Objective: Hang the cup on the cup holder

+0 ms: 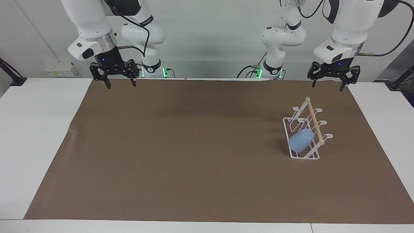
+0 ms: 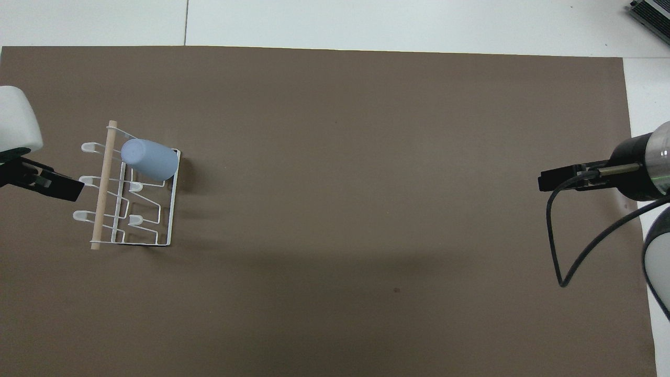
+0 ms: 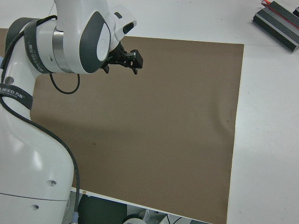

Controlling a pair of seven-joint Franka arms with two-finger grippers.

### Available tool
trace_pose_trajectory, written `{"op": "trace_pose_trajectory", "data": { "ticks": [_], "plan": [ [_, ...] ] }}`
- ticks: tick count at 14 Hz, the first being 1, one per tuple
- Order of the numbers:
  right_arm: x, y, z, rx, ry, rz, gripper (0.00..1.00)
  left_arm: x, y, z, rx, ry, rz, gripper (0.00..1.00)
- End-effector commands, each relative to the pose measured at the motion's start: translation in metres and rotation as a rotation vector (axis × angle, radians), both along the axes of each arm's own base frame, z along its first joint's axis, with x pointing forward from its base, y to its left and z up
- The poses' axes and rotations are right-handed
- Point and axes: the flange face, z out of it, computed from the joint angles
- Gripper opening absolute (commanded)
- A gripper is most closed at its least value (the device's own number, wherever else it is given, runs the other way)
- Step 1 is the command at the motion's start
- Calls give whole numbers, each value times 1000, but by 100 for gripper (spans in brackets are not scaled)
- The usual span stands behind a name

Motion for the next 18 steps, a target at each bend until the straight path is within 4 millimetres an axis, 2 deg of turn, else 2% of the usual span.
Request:
{"op": "trace_pose_trajectory", "data": {
  "ticks": [1,5,6,8,9,11,14,15,18],
  "plan": [
    [-4,-4,-1,-21,-4,10,100,0,11,29,-95,-31,50,100],
    [-5,-3,0,-22,-4,11,100,-3,22,43,-130,-5,84,100],
    [-5,-3,0,-22,-4,11,100,-3,25,42,-149,6,92,100],
    [-5,-4,0,-22,-4,10,100,5,44,28,-159,56,133,100],
    [-5,-3,0,-22,-4,11,100,5,46,40,-161,38,133,100],
    [-5,-3,0,-22,-6,11,100,9,44,38,-188,50,132,100],
    [-5,-4,0,-22,-4,10,100,5,46,38,-189,61,140,100],
    [-5,-3,0,-22,-4,11,100,4,56,37,-202,58,171,100],
    [-5,-3,0,-22,-4,11,100,2,51,37,-214,61,265,100]
  ]
}}
